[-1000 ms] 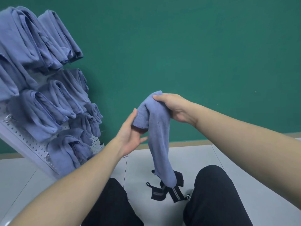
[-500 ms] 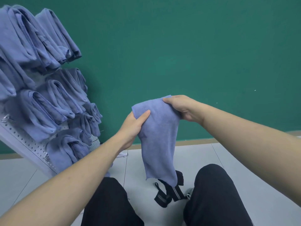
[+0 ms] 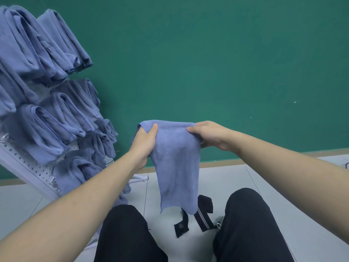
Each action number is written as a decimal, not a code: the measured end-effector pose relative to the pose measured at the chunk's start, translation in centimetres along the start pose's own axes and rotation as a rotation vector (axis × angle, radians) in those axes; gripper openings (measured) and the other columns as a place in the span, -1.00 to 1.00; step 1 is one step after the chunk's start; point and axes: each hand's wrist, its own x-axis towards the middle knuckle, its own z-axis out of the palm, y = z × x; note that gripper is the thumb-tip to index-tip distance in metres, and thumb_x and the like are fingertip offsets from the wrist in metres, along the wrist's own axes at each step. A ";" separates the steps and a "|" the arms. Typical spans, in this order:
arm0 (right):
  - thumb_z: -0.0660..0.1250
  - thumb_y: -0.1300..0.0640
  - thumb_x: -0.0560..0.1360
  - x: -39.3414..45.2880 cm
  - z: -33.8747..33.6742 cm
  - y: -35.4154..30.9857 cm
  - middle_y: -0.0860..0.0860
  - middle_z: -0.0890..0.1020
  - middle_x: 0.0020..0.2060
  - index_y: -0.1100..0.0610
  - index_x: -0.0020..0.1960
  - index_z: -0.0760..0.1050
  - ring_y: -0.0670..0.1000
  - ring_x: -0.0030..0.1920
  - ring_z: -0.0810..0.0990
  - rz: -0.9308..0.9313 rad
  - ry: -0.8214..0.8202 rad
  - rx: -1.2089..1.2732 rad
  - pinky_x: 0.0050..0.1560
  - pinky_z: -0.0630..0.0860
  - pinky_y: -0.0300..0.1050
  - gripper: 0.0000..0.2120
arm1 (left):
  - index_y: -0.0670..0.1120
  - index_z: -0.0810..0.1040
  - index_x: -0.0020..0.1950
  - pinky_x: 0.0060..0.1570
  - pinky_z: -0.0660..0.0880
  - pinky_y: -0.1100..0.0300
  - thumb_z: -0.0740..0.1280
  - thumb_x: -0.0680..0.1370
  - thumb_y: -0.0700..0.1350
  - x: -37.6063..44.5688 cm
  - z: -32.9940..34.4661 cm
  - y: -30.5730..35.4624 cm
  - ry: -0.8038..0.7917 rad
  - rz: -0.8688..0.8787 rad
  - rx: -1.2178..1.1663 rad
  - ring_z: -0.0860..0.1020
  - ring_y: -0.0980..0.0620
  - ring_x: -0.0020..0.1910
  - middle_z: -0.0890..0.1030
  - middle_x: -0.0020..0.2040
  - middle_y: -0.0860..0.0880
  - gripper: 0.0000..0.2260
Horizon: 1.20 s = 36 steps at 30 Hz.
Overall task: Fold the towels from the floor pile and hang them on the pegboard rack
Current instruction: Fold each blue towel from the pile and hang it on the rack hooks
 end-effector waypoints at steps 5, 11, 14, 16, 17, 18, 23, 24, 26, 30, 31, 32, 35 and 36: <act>0.07 0.00 0.68 0.1 1.5 -0.6 -0.04 0.66 0.08 0.00 0.19 0.55 0.01 0.06 0.63 -0.031 0.098 -0.062 -0.06 0.64 -0.05 -0.70 | -0.16 0.59 0.25 -0.10 0.59 0.08 0.29 0.62 0.17 -0.9 0.0 0.9 -0.146 -0.413 -0.276 0.69 -0.06 -0.08 0.70 0.06 -0.11 -0.57; 0.12 0.04 0.68 1.6 1.1 -0.4 0.08 0.64 0.12 0.08 0.04 0.52 0.06 0.07 0.61 0.087 0.200 0.105 0.22 0.55 0.01 -0.78 | -0.15 0.59 0.24 0.06 0.55 0.03 0.33 0.60 -0.04 -3.0 -0.7 -1.4 -0.501 -0.456 -0.371 0.67 -0.07 0.03 0.70 0.10 -0.11 -0.72; 0.25 -0.02 0.65 1.3 0.3 -0.4 0.06 0.67 0.00 0.12 0.00 0.53 0.02 -0.08 0.64 0.175 0.175 0.204 0.02 0.63 -0.05 -0.79 | -0.10 0.56 0.30 0.08 0.56 -0.01 0.29 0.65 -0.05 -3.0 -0.5 -1.9 -0.448 -0.388 -0.345 0.68 -0.03 0.07 0.70 0.14 -0.09 -0.74; 0.40 -0.04 0.56 0.6 0.0 -0.4 0.05 0.70 -0.05 0.18 0.11 0.58 0.00 -0.14 0.67 0.240 0.055 0.272 -0.18 0.64 -0.12 -0.71 | -0.09 0.55 0.26 -0.03 0.59 0.01 0.26 0.67 -0.05 -2.9 0.1 -1.6 -0.383 -0.348 -0.365 0.70 -0.01 0.01 0.72 0.08 -0.08 -0.78; 0.45 0.00 0.52 0.2 -0.1 -0.3 0.03 0.71 -0.07 0.17 0.14 0.59 -0.02 -0.15 0.66 0.261 -0.012 0.246 -0.23 0.62 -0.15 -0.70 | -0.10 0.54 0.24 -0.06 0.59 0.03 0.24 0.68 -0.06 -2.9 0.4 -1.3 -0.355 -0.329 -0.380 0.71 0.00 -0.02 0.73 0.05 -0.08 -0.80; 0.48 0.06 0.51 0.0 -0.2 -0.1 0.01 0.70 -0.06 0.16 0.16 0.59 -0.03 -0.13 0.66 0.276 -0.082 0.191 -0.21 0.61 -0.16 -0.71 | -0.10 0.54 0.23 -0.05 0.59 0.03 0.22 0.69 -0.07 -2.8 0.7 -1.2 -0.336 -0.305 -0.389 0.71 0.00 -0.02 0.73 0.03 -0.09 -0.80; 0.36 0.35 0.53 -0.2 -0.4 1.0 0.24 0.63 0.14 0.28 0.51 0.29 0.09 -0.05 0.57 0.236 -0.083 0.080 0.11 0.62 0.03 -0.43 | -0.05 0.58 0.18 -0.13 0.57 0.13 0.28 0.67 0.01 -2.2 0.7 -0.8 -0.216 -0.204 -0.215 0.70 0.08 -0.06 0.73 0.04 -0.03 -0.80; 0.34 0.37 0.54 -0.1 -0.4 1.1 0.24 0.63 0.08 0.19 0.57 0.18 0.09 -0.09 0.55 0.201 -0.030 0.101 0.07 0.62 0.03 -0.34 | -0.05 0.60 0.16 -0.19 0.56 0.18 0.31 0.65 0.01 -2.0 0.6 -0.8 -0.160 -0.187 -0.167 0.70 0.12 -0.11 0.73 0.02 -0.01 -0.82; 0.30 0.38 0.54 -0.1 -0.5 0.9 0.13 0.56 -0.20 -0.02 0.58 0.13 0.07 -0.20 0.49 0.142 0.009 0.153 -0.01 0.61 0.03 -0.28 | -0.06 0.61 0.09 -0.36 0.52 0.29 0.36 0.62 -0.01 -1.8 0.2 -0.8 -0.085 -0.169 -0.124 0.68 0.17 -0.26 0.72 -0.07 0.00 -0.85; 0.17 0.38 0.52 -0.5 -0.4 -0.4 0.02 0.67 -0.09 0.01 0.23 0.60 0.02 -0.06 0.58 0.080 -0.054 0.063 0.06 0.59 -0.02 -0.56 | -0.13 0.62 0.09 -0.09 0.60 0.14 0.51 0.48 -0.02 -0.8 -0.4 -0.5 -0.048 -0.158 -0.115 0.69 0.01 -0.04 0.72 -0.01 -0.07 -0.73; 0.15 0.38 0.50 -0.7 -0.2 -0.7 -0.02 0.70 -0.07 0.02 0.11 0.65 0.00 -0.04 0.60 0.071 -0.064 0.051 0.08 0.59 -0.03 -0.58 | -0.16 0.61 0.02 -0.07 0.59 0.11 0.54 0.45 -0.04 -0.5 -0.5 -0.4 -0.047 -0.162 -0.129 0.68 -0.01 -0.08 0.71 -0.04 -0.09 -0.73; 0.16 0.38 0.49 -0.7 -0.1 -0.9 -0.05 0.71 -0.07 0.03 0.05 0.67 -0.02 -0.03 0.61 0.062 -0.065 0.056 0.09 0.59 -0.03 -0.60 | -0.16 0.56 -0.09 -0.15 0.56 0.14 0.54 0.45 -0.07 -0.3 -0.5 -0.3 -0.042 -0.158 -0.136 0.65 0.00 -0.18 0.68 -0.14 -0.09 -0.76; 0.25 0.32 0.52 -0.5 -0.2 -1.3 -0.08 0.68 0.00 0.04 0.15 0.64 -0.04 0.02 0.58 0.028 -0.012 0.111 0.09 0.54 -0.08 -0.67 | -0.02 0.38 0.07 -0.28 0.50 0.19 0.52 0.50 -0.12 0.0 -0.5 0.3 0.029 -0.145 -0.153 0.58 0.03 -0.23 0.56 -0.12 -0.07 -0.67; 0.28 0.31 0.53 -0.4 -0.4 -1.4 -0.07 0.66 0.05 0.04 0.20 0.63 -0.04 0.04 0.58 0.020 0.013 0.140 0.11 0.54 -0.08 -0.67 | 0.02 0.36 0.19 -0.25 0.52 0.17 0.49 0.52 -0.12 0.0 -0.5 0.6 0.022 -0.162 -0.163 0.60 0.03 -0.17 0.59 -0.05 -0.08 -0.63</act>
